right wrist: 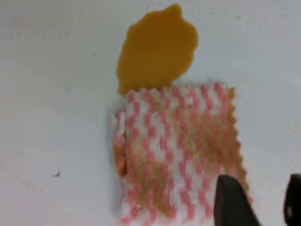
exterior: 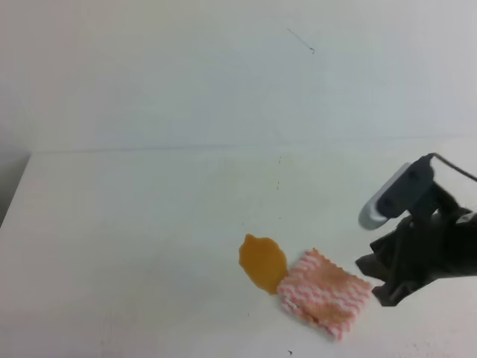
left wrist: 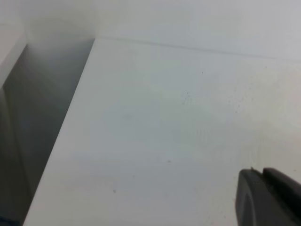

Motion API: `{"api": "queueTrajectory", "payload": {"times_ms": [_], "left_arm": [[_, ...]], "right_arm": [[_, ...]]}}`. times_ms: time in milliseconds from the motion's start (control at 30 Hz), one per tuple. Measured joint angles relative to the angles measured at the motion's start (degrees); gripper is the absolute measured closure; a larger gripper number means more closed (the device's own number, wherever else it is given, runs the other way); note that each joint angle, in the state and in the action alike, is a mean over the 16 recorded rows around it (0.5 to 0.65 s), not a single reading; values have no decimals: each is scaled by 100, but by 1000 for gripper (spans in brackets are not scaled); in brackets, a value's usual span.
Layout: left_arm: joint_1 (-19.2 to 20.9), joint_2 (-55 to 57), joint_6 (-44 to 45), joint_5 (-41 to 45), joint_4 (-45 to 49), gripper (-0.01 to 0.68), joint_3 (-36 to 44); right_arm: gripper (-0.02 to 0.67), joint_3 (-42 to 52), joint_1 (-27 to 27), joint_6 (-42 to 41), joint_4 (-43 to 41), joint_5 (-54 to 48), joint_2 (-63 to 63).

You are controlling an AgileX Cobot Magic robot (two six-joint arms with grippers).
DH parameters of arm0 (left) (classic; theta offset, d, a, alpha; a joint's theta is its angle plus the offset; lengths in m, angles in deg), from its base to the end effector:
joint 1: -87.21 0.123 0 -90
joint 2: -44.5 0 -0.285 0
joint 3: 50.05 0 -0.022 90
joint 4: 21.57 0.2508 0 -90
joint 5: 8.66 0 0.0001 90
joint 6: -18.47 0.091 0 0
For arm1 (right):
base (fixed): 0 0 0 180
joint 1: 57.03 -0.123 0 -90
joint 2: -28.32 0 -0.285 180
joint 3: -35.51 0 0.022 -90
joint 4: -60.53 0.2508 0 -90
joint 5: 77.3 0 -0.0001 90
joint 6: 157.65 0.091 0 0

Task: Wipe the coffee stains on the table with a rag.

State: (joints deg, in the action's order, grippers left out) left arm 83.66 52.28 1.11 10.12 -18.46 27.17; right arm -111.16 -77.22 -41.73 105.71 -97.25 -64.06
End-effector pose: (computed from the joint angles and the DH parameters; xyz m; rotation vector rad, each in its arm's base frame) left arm 0.0539 -0.0017 0.1836 -0.1843 1.8063 -0.2068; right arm 0.2598 0.1191 0.2115 -0.9494 2.2381 0.2946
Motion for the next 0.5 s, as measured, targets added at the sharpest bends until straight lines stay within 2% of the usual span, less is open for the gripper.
{"api": "queueTrajectory", "payload": {"times_ms": [267, 500], "left_arm": [[0, 0, 0, 0, 0, 674, 0], [0, 0, 0, 0, 0, 674, 0]], "right_arm": [[260, -317, -708, -349, -120, 511, -1184], [225, -738, -908, -456, -105, 652, -1999]]}}
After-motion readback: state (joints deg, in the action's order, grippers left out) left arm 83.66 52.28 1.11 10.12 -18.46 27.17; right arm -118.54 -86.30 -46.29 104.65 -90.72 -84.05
